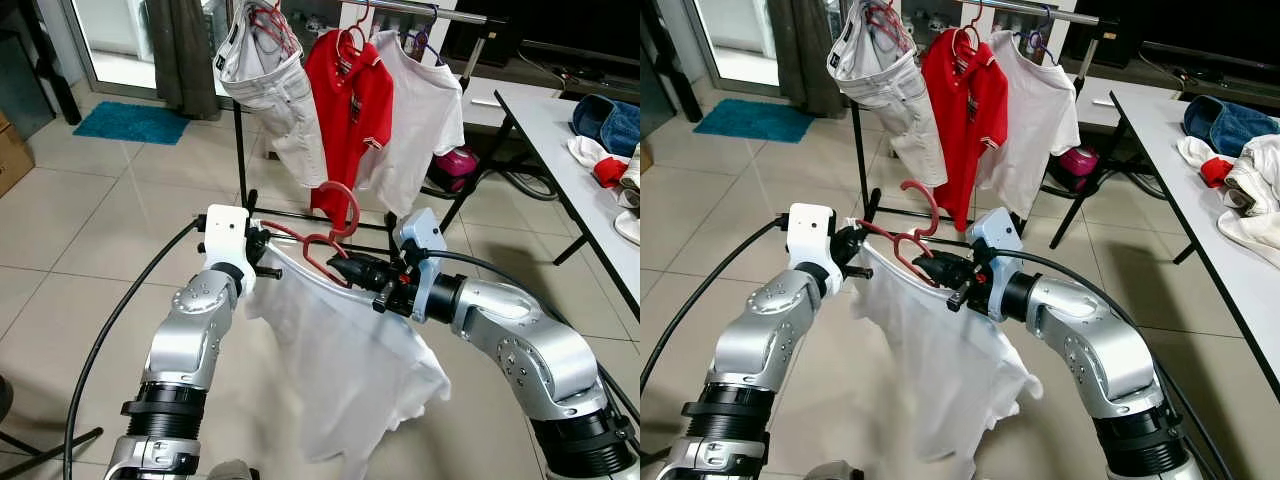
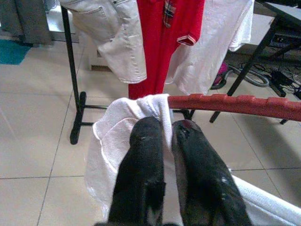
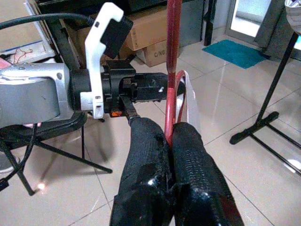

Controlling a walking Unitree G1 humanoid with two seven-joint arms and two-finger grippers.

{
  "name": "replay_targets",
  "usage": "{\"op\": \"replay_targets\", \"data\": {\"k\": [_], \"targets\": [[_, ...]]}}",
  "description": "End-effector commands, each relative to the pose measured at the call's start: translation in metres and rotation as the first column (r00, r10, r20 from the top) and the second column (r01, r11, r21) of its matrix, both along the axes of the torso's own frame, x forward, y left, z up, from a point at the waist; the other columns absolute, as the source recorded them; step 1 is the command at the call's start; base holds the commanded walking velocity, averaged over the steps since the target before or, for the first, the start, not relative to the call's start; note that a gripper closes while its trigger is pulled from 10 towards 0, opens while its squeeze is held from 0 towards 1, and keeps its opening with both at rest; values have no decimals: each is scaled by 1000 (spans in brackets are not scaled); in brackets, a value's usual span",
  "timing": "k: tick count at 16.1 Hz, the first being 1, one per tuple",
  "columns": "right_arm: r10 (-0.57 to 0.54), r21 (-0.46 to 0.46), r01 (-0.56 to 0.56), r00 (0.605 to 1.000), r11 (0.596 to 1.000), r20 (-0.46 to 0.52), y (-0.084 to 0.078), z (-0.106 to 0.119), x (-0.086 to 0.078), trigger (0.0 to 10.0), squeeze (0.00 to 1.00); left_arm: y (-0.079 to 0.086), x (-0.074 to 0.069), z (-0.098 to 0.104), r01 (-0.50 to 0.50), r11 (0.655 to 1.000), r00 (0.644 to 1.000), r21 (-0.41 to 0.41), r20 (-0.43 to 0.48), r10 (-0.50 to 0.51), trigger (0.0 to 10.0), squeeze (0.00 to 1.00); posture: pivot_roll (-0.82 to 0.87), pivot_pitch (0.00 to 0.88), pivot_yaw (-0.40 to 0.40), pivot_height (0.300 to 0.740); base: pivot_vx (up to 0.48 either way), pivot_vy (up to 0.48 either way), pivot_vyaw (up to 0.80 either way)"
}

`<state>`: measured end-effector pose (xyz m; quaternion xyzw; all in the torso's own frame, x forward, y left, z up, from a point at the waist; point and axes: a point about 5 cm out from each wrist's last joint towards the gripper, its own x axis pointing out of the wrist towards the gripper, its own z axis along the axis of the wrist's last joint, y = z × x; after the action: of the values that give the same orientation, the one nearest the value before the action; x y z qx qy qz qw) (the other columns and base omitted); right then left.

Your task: Hang hanger

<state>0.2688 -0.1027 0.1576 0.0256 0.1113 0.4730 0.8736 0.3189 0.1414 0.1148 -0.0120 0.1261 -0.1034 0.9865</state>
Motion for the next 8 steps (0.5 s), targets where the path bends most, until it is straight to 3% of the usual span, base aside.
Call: {"op": "replay_targets", "data": {"k": [1,6,8], "targets": [[4,13,-5,1000,1000,28,-3,7,1,0,0,-4,3,1,5,1000,1000,-3,-6,-5,0,0,-41,0,-72,740,0,0,0],[-31,-9,31,999,999,15,-6,4,3,0,0,1,5,6,2,1000,1000,-10,29,-1,0,0,-40,0,-72,740,0,0,0],[-119,-82,118,993,990,-8,-13,-6,10,0,0,-1,4,19,84,994,988,70,126,-92,0,0,-39,0,-74,740,0,0,0]]}}
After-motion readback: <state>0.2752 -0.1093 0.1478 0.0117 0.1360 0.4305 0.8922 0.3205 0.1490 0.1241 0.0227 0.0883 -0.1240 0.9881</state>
